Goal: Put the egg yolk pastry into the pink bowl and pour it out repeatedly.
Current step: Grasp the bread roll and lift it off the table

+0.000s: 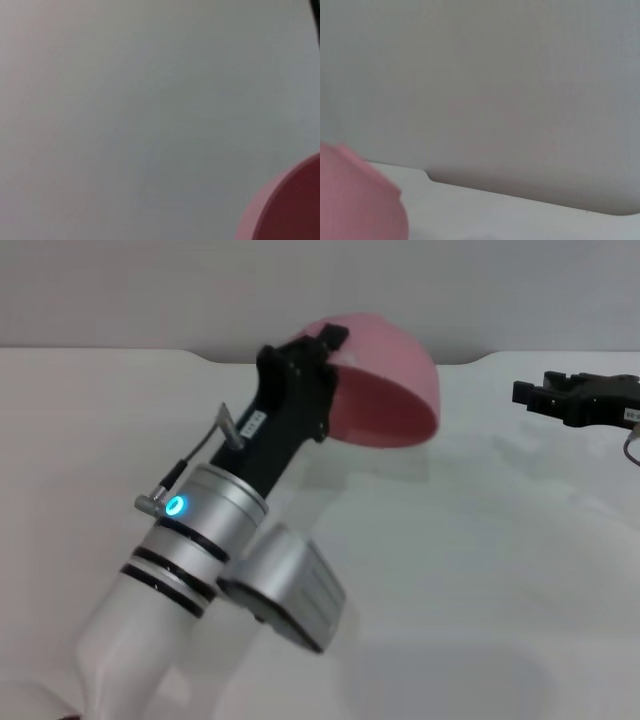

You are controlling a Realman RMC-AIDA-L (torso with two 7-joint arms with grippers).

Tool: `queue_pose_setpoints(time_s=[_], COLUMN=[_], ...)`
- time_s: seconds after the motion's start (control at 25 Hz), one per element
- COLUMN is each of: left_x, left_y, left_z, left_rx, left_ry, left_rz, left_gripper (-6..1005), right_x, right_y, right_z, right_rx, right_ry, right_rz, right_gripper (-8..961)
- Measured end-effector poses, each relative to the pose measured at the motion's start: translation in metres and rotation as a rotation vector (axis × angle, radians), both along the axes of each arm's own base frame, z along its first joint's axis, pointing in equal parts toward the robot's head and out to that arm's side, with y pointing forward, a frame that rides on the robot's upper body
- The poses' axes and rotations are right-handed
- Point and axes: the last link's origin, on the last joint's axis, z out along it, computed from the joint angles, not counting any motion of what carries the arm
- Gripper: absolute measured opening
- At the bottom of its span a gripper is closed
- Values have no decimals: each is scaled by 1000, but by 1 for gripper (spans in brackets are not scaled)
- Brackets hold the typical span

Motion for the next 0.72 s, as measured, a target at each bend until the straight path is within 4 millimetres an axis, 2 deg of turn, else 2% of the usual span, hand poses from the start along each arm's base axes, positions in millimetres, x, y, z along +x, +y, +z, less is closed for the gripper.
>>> queue_pose_setpoints(time_s=[0.12,0.32,0.4,0.52,0.68,0.72], left_x=[6,4,-5,-23,-57,-60], left_y=[15,51,65,81,96,98], left_z=[17,60,77,98,123,127], left_rx=[-3,-63,-147,-364,-673,-706], left_ry=[-221,-600,-694,-828,-1062,-1092], left_rz=[127,428,529,659,830,852], left_gripper=[-1,-2,-2,-2,-1,-1], right_x=[-3,-14,-18,-26,-38,-41], right_y=[0,2,3,5,5,5], right_z=[-4,-19,-24,-30,-42,-46], right_rx=[-13,-64,-77,-94,-134,-147], right_ry=[-15,-45,-51,-52,-42,-47], right_rz=[22,72,87,107,141,151], right_gripper=[557,563,565,569,573,574])
